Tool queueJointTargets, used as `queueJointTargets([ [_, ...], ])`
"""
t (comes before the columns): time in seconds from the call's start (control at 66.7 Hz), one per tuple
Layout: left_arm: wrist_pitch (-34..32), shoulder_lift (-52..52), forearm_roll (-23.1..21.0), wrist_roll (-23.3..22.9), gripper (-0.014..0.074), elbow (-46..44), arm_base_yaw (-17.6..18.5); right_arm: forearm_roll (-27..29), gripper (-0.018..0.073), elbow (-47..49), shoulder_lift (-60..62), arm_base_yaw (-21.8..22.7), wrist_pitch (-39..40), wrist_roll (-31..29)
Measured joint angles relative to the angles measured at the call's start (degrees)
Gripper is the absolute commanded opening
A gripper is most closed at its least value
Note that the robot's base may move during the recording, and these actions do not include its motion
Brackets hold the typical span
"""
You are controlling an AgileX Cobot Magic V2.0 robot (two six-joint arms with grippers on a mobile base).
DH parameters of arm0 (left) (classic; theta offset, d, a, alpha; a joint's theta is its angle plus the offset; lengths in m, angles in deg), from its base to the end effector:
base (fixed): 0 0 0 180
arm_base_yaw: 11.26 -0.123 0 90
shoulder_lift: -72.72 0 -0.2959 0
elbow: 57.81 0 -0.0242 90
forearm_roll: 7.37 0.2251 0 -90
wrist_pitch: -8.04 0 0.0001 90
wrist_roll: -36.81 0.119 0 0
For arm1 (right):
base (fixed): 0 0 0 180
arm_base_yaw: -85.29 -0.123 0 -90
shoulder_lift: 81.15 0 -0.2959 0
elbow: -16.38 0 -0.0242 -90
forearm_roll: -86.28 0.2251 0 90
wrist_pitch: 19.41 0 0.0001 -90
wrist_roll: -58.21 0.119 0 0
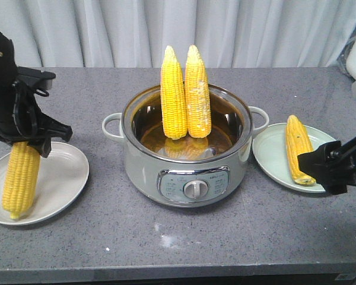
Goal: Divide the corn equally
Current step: 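Lower the cob onto the cream plate and open the left gripper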
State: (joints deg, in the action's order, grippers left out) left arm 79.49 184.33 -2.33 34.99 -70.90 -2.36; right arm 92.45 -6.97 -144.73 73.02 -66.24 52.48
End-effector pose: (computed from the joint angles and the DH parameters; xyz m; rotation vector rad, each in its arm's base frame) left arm 0.3531 -0.0453 0.2719 0.2131 2.9500 0.1022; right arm 0.1716 0.0469 0.3423 -0.3190 2.3142 0.1853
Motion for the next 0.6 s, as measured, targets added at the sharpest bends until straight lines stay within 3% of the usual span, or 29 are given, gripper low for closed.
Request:
queueJointTargets([
  [0.375,-0.88,1.99,-0.06,0.34,0.0548,0.00,0.00,0.00,0.0584,0.00,0.00,0.00,0.06,0.00],
  [0.6,-1.48,1.99,0.17,0.40,0.0559,0.00,0.00,0.00,0.0584,0.00,0.00,0.00,0.06,0.00],
])
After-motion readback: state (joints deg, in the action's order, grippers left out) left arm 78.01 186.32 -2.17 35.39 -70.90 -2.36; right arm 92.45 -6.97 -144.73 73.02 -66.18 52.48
